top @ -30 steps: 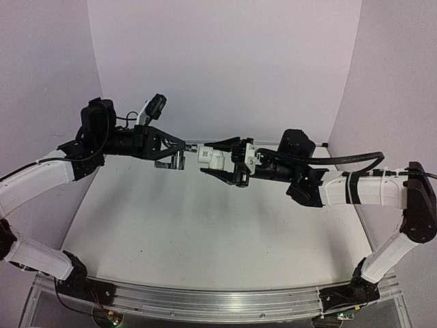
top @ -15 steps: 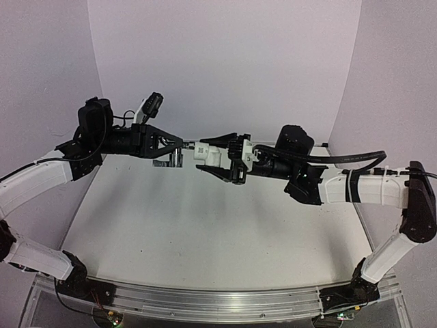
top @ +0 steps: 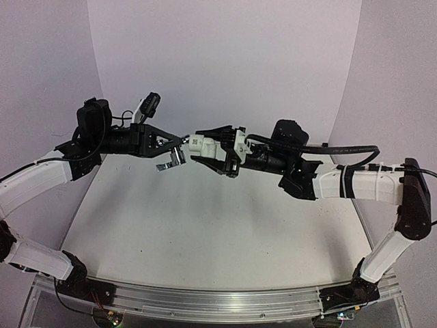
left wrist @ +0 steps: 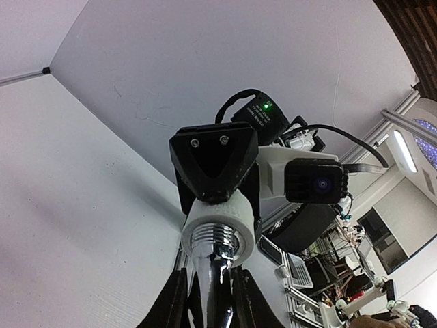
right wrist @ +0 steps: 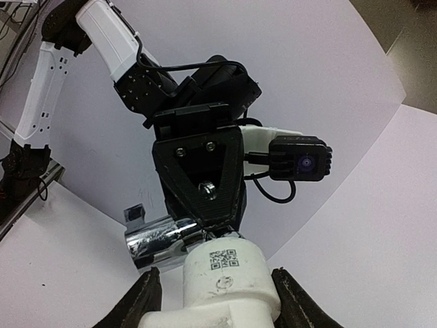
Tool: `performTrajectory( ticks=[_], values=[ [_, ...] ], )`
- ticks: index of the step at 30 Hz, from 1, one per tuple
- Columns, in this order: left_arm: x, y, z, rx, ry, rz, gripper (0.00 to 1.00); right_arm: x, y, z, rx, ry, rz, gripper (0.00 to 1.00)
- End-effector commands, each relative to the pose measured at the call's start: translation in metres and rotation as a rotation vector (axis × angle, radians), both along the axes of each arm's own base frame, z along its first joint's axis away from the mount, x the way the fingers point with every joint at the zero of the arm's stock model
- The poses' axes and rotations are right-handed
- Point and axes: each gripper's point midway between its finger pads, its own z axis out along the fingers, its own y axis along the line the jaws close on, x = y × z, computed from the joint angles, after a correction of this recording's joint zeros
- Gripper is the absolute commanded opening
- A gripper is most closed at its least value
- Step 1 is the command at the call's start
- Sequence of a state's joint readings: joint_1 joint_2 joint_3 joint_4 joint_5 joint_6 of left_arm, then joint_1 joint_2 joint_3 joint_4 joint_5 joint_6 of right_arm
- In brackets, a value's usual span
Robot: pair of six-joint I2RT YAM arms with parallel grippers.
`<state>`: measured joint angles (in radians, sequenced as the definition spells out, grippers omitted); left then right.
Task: Install the water faucets
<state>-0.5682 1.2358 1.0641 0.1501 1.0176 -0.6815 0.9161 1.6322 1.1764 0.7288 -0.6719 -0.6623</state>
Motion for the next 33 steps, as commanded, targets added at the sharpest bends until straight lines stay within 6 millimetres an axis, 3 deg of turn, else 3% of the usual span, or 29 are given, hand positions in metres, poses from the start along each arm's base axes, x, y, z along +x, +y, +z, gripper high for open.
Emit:
performTrajectory(
  ticks=[1, 13, 20, 27, 33],
  values=[
    [-0.02, -0.003, 0.008, -0.028, -0.05, -0.069, 0.0, -0.014, 0.011, 0.023, 0.052, 0.017, 0.068, 0.0],
    [-0.041, -0.002, -0.011, -0.007, -0.04, -0.23, 0.0, -0.035, -0.006, 0.005, -0.122, 0.166, 0.3, 0.0],
    [-0.043, -0.002, -0.006, -0.011, -0.04, -0.253, 0.0, -0.038, -0.001, 0.004, -0.158, 0.209, 0.362, 0.0],
    [-0.037, -0.004, -0.004, -0.01, -0.024, -0.215, 0.0, -0.031, 0.007, -0.004, -0.214, 0.271, 0.357, 0.0],
    [-0.018, -0.008, -0.012, 0.047, 0.007, -0.112, 0.0, -0.024, 0.012, -0.016, -0.283, 0.358, 0.331, 0.0]
  ],
)
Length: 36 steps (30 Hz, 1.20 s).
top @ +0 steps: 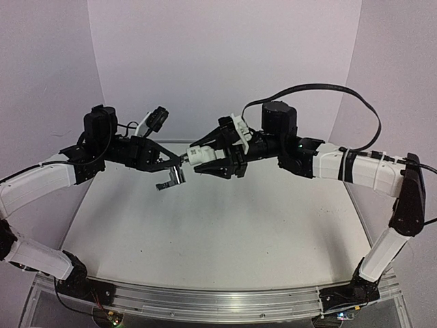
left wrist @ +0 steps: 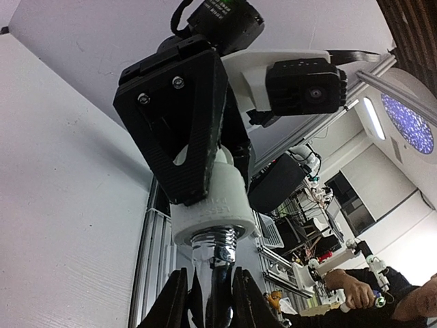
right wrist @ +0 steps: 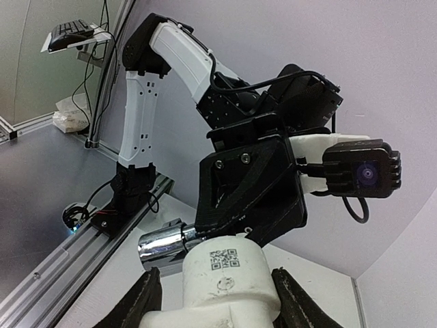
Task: Install the water faucets
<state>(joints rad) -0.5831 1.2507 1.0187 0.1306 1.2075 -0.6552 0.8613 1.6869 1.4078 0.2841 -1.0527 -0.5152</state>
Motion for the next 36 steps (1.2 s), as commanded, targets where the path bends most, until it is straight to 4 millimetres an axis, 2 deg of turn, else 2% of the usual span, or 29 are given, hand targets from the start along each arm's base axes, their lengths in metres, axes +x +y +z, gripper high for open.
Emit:
performTrajectory(
  ticks=[1, 4, 12, 23, 31, 36],
  values=[
    [0.02, -0.007, 0.01, 0.035, -0.05, 0.11, 0.0, 0.002, 0.011, -0.003, -0.07, 0.066, -0.008, 0.0],
    [0.021, -0.008, 0.005, 0.054, -0.04, 0.112, 0.0, 0.001, 0.01, -0.009, -0.097, 0.082, -0.005, 0.0],
    [0.022, -0.007, 0.009, 0.046, -0.065, 0.121, 0.0, -0.006, 0.013, -0.018, -0.135, 0.169, 0.056, 0.0],
    [0.031, -0.006, 0.014, 0.037, -0.163, 0.186, 0.0, -0.001, 0.026, -0.008, -0.116, 0.445, 0.07, 0.0],
    [0.044, -0.007, -0.005, 0.13, -0.221, 0.216, 0.0, -0.004, 0.027, -0.009, -0.158, 0.606, 0.082, 0.0],
    [0.049, -0.005, -0.002, 0.134, -0.261, 0.26, 0.0, -0.002, 0.03, -0.01, -0.088, 0.726, 0.017, 0.0]
  ],
)
